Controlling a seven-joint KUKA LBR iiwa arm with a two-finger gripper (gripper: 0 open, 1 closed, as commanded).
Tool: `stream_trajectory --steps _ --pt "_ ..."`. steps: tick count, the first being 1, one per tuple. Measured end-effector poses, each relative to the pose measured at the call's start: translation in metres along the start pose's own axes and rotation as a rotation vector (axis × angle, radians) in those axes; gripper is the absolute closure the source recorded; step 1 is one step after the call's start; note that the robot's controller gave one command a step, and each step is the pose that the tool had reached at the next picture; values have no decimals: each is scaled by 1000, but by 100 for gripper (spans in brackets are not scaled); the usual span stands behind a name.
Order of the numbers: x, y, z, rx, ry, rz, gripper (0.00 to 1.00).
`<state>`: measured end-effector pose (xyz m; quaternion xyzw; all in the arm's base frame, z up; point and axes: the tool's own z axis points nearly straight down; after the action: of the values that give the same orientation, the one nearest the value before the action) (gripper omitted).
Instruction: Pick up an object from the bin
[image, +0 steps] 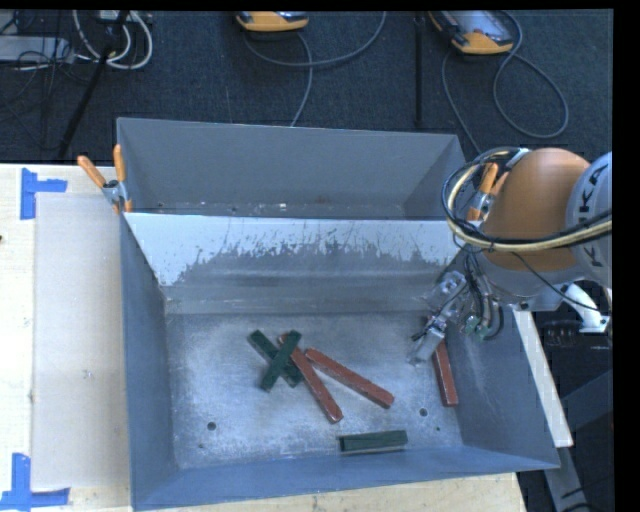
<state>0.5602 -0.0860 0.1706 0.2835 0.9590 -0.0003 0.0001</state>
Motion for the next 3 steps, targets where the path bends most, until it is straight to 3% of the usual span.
stream_trajectory --steps 1,2,3 --pt "47 15 83 3 12 -33 0" --pt "121 50 102 0 8 23 0" --pt "117 48 101 2 3 27 100"
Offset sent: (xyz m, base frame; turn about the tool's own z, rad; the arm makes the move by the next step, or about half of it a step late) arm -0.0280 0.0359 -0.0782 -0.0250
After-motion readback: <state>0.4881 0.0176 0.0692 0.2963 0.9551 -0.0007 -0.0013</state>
